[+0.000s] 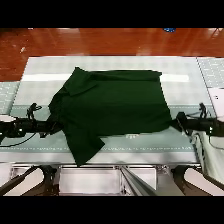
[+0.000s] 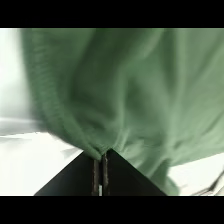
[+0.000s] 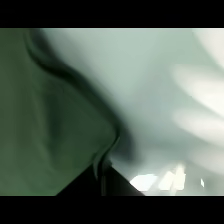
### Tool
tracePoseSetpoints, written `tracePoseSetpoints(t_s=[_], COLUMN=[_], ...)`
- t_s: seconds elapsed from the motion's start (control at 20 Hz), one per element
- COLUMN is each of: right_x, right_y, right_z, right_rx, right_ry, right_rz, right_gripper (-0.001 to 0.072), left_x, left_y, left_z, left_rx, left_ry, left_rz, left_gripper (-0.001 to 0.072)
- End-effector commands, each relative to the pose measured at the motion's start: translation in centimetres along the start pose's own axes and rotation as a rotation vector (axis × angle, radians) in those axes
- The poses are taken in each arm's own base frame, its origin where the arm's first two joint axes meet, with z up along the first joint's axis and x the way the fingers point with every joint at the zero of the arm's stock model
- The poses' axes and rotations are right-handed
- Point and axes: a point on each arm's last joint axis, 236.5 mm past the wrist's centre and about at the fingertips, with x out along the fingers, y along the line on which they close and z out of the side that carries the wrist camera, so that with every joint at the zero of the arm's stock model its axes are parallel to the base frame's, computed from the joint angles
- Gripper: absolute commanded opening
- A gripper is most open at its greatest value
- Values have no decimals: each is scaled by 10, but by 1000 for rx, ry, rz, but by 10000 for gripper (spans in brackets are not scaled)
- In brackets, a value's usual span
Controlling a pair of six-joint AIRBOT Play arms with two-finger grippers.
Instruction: Fold the shirts.
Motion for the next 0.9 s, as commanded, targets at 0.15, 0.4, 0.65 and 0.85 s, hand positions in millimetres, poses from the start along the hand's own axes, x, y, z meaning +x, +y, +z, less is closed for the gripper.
tracePoseSetpoints(t_s=[0.15,0.4,0.65,0.85], right_x=[-68,-239,-372,-425], right_y=[166,318,398,391], right_z=[46,73,9,-45], right_rx=[-424,-768,-1010,-1092], right_ry=[-88,-511,-810,-983], right_rz=[142,183,223,131], right_gripper=[21,21,21,22], left_x=[-99,-282,-403,-438], left_y=[-151,-315,-402,-399], left_z=[69,78,2,-44], left_rx=[258,651,940,1033], left_ry=[-225,-626,-896,-1024], left_rz=[-309,-412,-409,-244], left_gripper=[18,17,17,17])
